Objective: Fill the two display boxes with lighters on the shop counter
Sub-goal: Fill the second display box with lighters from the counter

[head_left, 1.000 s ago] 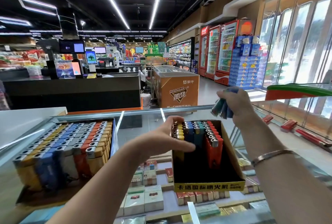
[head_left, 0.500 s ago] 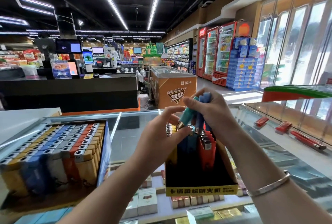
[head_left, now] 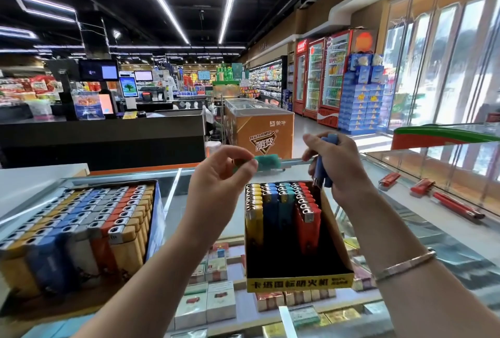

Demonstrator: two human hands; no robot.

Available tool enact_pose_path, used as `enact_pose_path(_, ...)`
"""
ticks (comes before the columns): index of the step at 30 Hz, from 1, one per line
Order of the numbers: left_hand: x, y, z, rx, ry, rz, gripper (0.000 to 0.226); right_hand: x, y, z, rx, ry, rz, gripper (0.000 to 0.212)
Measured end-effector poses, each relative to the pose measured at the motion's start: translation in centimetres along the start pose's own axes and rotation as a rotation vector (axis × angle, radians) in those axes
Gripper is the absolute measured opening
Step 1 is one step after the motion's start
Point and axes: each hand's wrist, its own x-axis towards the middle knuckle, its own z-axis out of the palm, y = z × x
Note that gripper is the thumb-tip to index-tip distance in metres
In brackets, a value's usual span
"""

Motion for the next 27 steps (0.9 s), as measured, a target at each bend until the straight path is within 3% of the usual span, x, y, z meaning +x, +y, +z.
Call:
enact_pose_path(8,0.0,0.2,0.4,0.034,-0.315,-0.187,0.027,0.8,1.2,-0.9,0.039,0.092,0.116,0.021)
enact_pose_path(12,0.0,0.0,0.5,0.098,-0.195,-0.085,0.017,0.8,1.3,-1.0,0.043,0.11,0.138,0.02)
enact_pose_path(15,-0.2,-0.6,0.6,0.377,-0.121,0.06,0.018,0.8,1.3,-0.9,0.044,0.117,0.134,0.022)
enact_pose_path(19,-0.9,-1.0,1.8,0.742,-0.164,0.269,0.028,0.8,1.3,-0.8,0.028,0.115,0.128,0.021)
enact_pose_path(27,-0.8,-1.0,3.4,0.828,-0.141,0.387,0.021,0.7,1.3,-0.7,-0.002,0.104,0.125,0.018)
